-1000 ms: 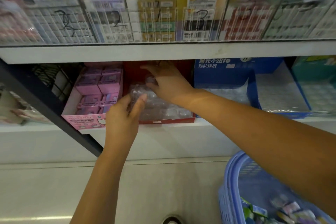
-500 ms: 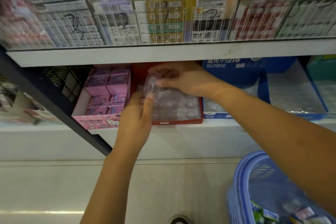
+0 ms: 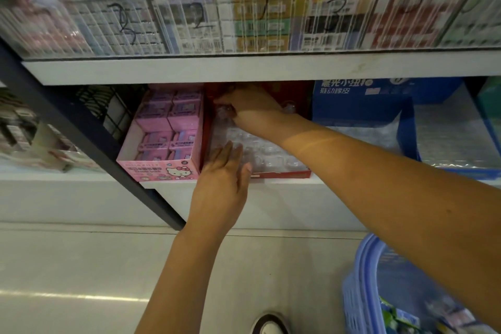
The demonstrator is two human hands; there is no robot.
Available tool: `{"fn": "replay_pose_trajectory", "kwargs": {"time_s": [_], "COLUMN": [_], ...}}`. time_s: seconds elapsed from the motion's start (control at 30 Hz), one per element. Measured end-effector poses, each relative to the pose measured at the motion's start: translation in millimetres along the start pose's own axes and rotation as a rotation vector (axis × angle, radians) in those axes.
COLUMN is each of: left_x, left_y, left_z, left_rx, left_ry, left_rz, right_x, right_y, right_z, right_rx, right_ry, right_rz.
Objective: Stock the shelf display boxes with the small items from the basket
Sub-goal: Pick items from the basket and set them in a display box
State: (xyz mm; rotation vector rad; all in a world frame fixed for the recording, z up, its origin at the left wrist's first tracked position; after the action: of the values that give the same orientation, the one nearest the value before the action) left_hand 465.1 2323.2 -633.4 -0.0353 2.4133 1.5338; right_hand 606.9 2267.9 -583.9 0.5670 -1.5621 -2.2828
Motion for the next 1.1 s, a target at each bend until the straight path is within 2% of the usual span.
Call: {"fn": "replay_pose_trajectory", "kwargs": {"time_s": [0.2, 0.33, 0.4, 0.47, 0.53, 0.67, 0.77, 0.83, 0.97, 1.1], "left_x": [-1.1, 0.7, 4.8, 6.7, 3.7, -3.9, 0.5, 6.8, 23.7, 46.1], "left_y": [0.7, 12.4, 28.0, 43.6, 49.1, 21.1, -26.9, -68.7, -159.8, -238.7], "left_z": [0.9, -10.0, -27.1, -54.7, -91.8, -174.7, -226.3, -248.5, -280.8, -293.8], "left_rx": [0.011, 0.054, 0.074, 0.102, 0.115, 0.197, 0.161, 0.114, 0.15, 0.182], "left_ry": [0.001, 0.023, -0.046, -0.159, -0.287, -0.53, -0.664, -0.711, -0.606, -0.362], "left_rz": [0.036, 0.018, -0.14, -0.255, -0.234, 0.027, 0.345, 0.518, 0.839, 1.022], "right_x": [-3.6, 28.7, 60.4, 105.9, 165.0, 279.7, 348.6, 388.1, 443.1, 466.4], "right_y": [-1.8, 20.0, 40.7, 70.7, 96.6, 108.4, 85.9, 61.8, 10.5, -40.8], "right_z": [1.4, 9.3, 1.4, -23.3, -59.0, -154.5, -235.4, -279.3, -325.4, -346.8], "right_rx": [0.131, 0.073, -0.006, -0.149, -0.268, -0.175, 0.001, 0.037, 0.073, -0.036], "right_ry": [-0.033, -0.044, -0.058, -0.12, -0.197, -0.469, -0.727, -0.861, -0.941, -1.042], "right_rz": [-0.076, -0.035, -0.041, -0.149, -0.157, 0.079, 0.343, 0.485, 0.685, 0.641]}}
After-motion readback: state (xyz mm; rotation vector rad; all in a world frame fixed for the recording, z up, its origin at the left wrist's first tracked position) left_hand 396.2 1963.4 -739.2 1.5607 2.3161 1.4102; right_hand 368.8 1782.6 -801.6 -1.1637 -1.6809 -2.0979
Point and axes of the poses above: each hand's wrist, its own x-axis away from the middle knuckle, its own y-axis out of the back of the hand, z = x × y, the point moved 4 cm from there along -x, towards the middle knuckle, and after that the axes turned 11 degrees about -y, right-handed, at the moved point
